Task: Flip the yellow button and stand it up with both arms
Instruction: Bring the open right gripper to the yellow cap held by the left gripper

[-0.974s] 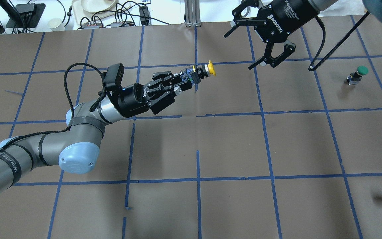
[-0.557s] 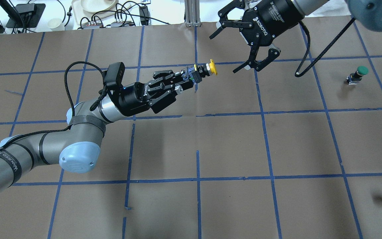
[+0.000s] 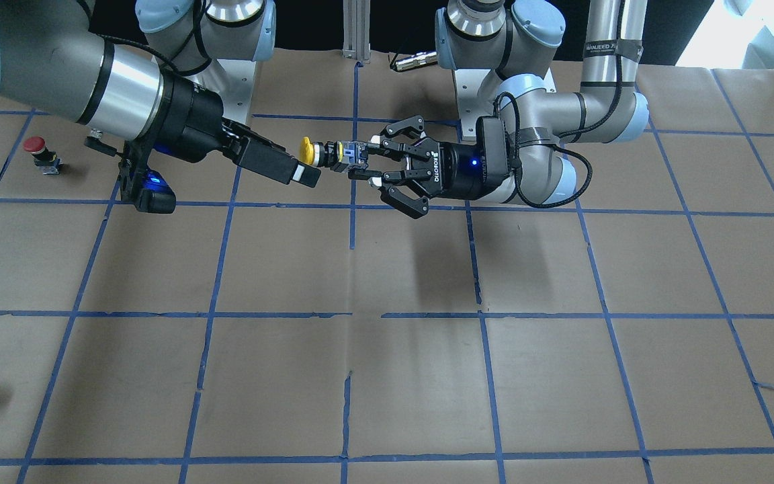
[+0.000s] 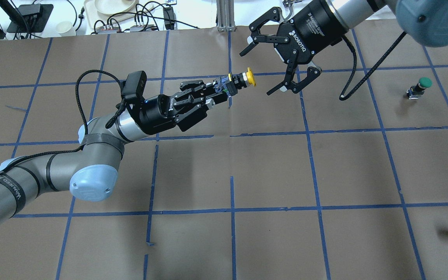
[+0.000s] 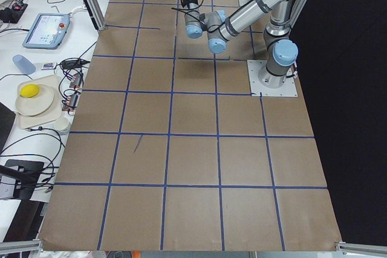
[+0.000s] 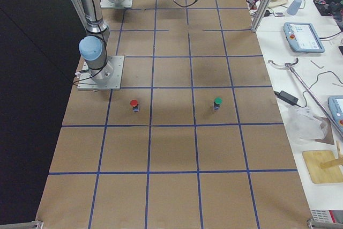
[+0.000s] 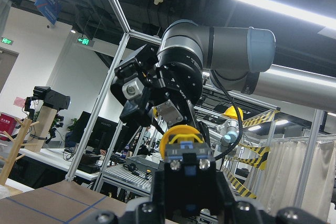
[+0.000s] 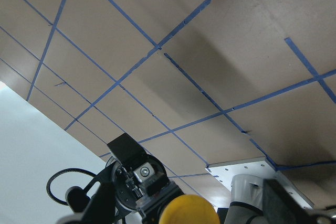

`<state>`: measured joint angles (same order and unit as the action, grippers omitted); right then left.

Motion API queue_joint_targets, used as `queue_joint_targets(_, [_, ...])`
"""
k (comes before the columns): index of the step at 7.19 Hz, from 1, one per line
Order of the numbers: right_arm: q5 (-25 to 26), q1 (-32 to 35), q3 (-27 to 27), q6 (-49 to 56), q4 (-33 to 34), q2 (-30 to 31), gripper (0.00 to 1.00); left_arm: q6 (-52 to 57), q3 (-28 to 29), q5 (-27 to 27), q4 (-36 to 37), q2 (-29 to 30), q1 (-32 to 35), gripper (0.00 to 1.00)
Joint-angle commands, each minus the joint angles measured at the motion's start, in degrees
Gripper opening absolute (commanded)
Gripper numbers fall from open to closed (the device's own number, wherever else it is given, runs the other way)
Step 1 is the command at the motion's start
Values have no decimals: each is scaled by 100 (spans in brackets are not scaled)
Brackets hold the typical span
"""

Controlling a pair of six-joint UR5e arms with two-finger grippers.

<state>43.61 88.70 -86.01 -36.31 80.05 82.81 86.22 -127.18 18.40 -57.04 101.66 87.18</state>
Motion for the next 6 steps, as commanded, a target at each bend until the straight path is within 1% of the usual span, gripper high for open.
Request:
queue_joint_targets(1, [-107,7,-3,-78,-16,15,82,-17,0,111,0,-6,0,16])
queue_joint_targets(3, [-107,7,-3,-96,-16,7,63,-185,-8,76,9,-15,-8,16])
queue_joint_targets(4, [-107,-2,-3,-96,-16,15,57,-185,-17,76,0,-15,-8,16])
queue_joint_targets(6, [-116,-10,-3,-114,-25,33,57,-185,-17,76,8,-6,-8,16])
